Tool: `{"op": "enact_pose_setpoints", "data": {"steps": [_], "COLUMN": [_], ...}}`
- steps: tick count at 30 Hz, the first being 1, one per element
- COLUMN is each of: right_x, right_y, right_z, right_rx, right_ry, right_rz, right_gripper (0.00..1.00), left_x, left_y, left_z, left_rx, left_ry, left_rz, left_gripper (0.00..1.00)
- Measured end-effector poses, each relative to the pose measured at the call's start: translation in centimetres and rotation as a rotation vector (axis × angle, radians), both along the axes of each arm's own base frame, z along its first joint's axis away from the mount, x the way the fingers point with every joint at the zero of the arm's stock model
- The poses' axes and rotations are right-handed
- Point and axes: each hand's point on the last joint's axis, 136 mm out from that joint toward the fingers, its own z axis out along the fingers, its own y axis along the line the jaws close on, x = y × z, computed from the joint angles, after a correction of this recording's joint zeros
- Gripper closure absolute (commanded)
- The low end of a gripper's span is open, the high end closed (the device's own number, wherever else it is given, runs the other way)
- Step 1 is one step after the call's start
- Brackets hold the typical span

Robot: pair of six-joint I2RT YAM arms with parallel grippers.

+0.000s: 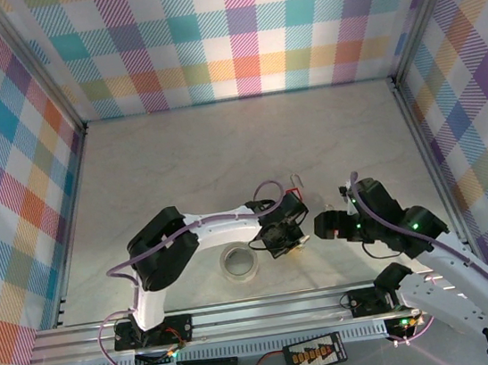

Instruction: Unlock with the key

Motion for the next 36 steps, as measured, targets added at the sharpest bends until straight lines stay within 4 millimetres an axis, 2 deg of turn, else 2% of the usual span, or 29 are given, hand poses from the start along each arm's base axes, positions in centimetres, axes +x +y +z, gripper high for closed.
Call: {"op": "enact_pose_setpoints", "data": {"steps": [4,8,10,12,15,18,28,36], "right_x": [0.3,0.5,0.5,0.6,0.6,0.5,-0.2,-0.8], "right_y": [0.3,0.5,0.6,0.6,0.6,0.6,0.1,-0.4], "right_z": [-0.2,-0.4,-0.3,-0.3,-0.3,-0.3,0.2,0.3], "right_rx": [0.009,0.017,0.019,0.02,0.02,0.019,0.031,0.029], "right_ry": [0.014,0.028,0.028,0.026,0.026,0.027,0.007,0.004], "right_rz": [-0.015,-0.023,-0.025,-0.025,-0.025,-0.025,-0.022,-0.018], "right_gripper": [0.19,0.19,0.19,0.19,0.19,0.19,0.19,0.19], "left_x": [-0.4,-0.6,-0.5,-0.5,-0.5,-0.9,-2.4,-1.8], "left_y": [1.0,2.0,2.2,2.2,1.8,1.4,0.5,-1.9], "left_z": [0.1,1.1,2.3,3.4,4.3,4.1,0.5,1.9], "left_rx": [0.007,0.025,0.016,-0.002,-0.035,-0.05,-0.008,-0.053], "left_ry": [-0.01,-0.024,-0.04,-0.049,-0.044,-0.014,0.103,0.09], "left_rz": [-0.013,-0.019,-0.012,-0.002,0.02,0.038,0.072,0.064], "left_gripper": [0.98,0.76,0.61,0.56,0.55,0.55,0.59,0.6]}}
